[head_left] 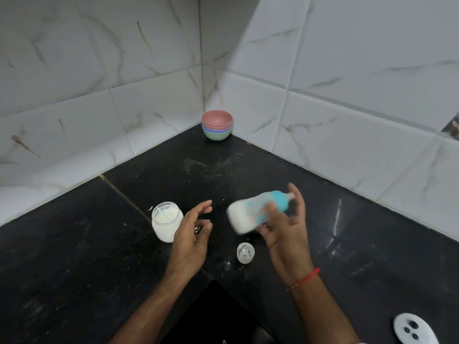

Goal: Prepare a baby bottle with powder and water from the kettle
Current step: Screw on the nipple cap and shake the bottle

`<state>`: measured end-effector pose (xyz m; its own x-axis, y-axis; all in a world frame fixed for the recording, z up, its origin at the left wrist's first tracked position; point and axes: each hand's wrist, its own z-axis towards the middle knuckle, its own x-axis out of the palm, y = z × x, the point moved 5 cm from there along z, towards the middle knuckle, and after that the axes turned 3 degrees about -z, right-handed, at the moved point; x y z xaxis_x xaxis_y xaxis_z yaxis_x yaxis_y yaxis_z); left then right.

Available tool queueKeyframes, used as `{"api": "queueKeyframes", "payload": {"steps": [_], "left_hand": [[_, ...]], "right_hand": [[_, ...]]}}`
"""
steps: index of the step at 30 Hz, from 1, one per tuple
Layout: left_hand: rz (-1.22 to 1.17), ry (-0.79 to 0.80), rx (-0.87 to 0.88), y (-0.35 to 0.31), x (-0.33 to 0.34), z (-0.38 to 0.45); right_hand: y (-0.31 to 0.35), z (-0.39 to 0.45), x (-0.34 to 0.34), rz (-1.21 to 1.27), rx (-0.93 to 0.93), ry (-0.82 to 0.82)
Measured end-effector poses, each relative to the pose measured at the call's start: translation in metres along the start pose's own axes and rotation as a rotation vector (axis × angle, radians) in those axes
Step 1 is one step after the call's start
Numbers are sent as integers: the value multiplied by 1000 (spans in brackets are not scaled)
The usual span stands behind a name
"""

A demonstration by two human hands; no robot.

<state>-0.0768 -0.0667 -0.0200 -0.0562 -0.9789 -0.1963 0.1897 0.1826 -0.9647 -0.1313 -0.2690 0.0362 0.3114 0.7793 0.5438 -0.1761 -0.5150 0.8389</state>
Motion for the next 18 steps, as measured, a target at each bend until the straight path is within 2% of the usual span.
{"api": "queueKeyframes", "payload": {"steps": [3,4,6,9,11,12,13,14,15,18], "left_hand": [[5,-2,0,0,-2,-1],[4,-2,1,0,-2,-2],[-4,-4,-2,-1,-2,-2],[-7,-2,-12,-1,0,-1],[-9,0,-20,-1,2,-1],[-6,6,-21,-1,3,-1],[1,13,-20,-1,4,-2],[7,20,-19,-3,5,-2],[10,25,-18,-4,6,-2],[12,17,-12,-7,5,-3]], "right_hand": [[-16,10,-18,548,267,-183],[-18,11,-21,633,288,-194],[-19,9,-20,598,241,-189],[-7,4,-13,162,7,-52],[1,0,-5,-491,-297,173],[-3,-2,2,-804,-404,310],[-10,-3,6,-1011,-425,407],[-17,-4,7,-1096,-398,460],[-21,-5,8,-1081,-352,466],[-25,-6,6,-1022,-297,398]]}}
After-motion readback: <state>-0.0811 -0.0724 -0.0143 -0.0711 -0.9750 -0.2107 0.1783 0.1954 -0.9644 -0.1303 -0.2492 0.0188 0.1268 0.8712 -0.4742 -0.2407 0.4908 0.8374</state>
